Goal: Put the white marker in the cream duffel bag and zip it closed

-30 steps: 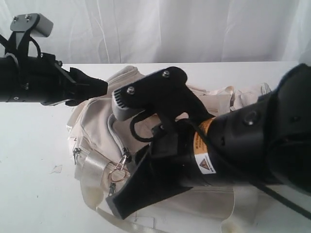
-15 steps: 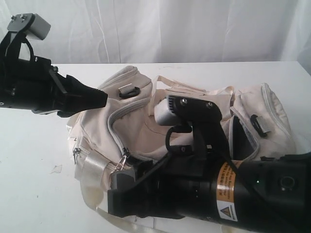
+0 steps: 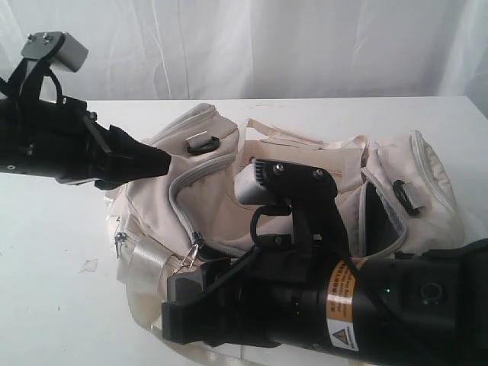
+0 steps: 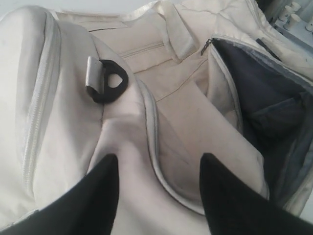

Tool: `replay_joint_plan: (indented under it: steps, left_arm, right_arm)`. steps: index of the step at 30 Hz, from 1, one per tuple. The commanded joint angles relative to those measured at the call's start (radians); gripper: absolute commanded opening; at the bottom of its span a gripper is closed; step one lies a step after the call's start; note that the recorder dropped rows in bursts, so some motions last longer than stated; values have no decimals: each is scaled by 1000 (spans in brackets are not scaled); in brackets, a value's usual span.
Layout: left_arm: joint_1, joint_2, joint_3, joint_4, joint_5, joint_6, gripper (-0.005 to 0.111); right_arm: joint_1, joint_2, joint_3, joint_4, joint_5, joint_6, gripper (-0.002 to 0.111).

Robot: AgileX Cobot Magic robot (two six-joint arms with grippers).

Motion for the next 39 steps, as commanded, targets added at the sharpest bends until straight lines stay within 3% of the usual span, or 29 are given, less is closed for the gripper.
replay_joint_plan:
  steps: [1, 15, 25, 32, 37, 39]
  left_arm:
    - [0, 24, -3, -53, 11, 31, 55]
    - [-125, 67, -3, -73, -70, 84, 55]
    - [-127, 67, -3, -45, -7, 84, 55]
    - [-127, -2, -3, 282, 58, -13, 55]
    - [-127, -85, -6, 335, 65, 86, 55]
    - [-127, -113, -6, 335, 93, 218, 55]
  right_arm:
    - [6, 1, 9, -1, -19, 4, 46]
    - [6, 1, 9, -1, -18, 0, 46]
    - [6, 1, 9, -1, -20, 0, 46]
    - [6, 1, 9, -1, -23, -4, 46]
    - [6, 1, 9, -3, -23, -14, 46]
    - [6, 1, 9, -3, -23, -13, 46]
